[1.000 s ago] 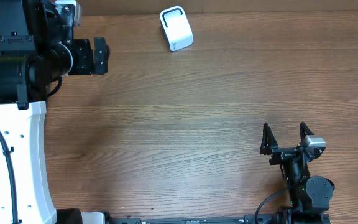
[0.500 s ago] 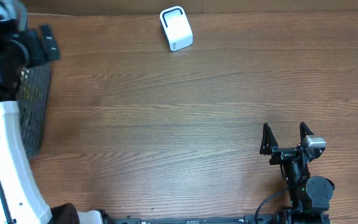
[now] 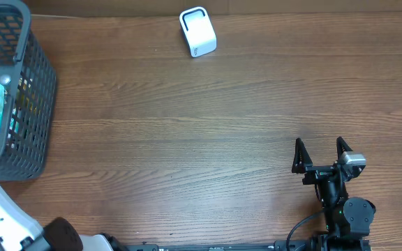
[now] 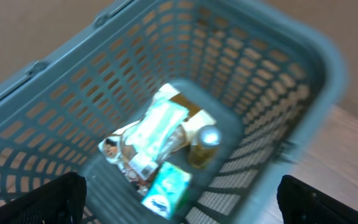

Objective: Scan the item barcode
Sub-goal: 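Lower the left gripper into the basket and grasp the yellow bottle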

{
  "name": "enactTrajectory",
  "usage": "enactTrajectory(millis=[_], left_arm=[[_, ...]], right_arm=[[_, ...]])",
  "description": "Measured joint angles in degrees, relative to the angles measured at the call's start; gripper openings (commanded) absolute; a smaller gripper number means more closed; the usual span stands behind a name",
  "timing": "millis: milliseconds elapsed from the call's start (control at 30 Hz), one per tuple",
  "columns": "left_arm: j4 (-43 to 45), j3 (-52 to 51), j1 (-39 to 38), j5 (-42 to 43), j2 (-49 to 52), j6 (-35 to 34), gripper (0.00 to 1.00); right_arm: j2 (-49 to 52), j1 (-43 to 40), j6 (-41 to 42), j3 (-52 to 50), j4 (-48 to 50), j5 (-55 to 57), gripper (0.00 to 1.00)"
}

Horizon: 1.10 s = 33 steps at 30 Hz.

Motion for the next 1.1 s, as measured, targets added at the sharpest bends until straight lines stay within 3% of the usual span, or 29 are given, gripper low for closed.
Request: enactTrajectory(millis=[333,700,1100], left_arm=[[2.8,0.2,3.2,0.8,13.0,0.2,0.98],[8.4,0.2,3.2,14.2,18.6,13.5,0.95],[8.3,0.2,3.1,16.7,28.4,17.0,0.94]], right_arm=[[0.0,0.0,0.0,0.0,0.0,0.0,1.00],[0.0,0.0,0.0,0.0,0.0,0.0,1.00],[0.0,0.0,0.0,0.0,0.0,0.0,1.00]])
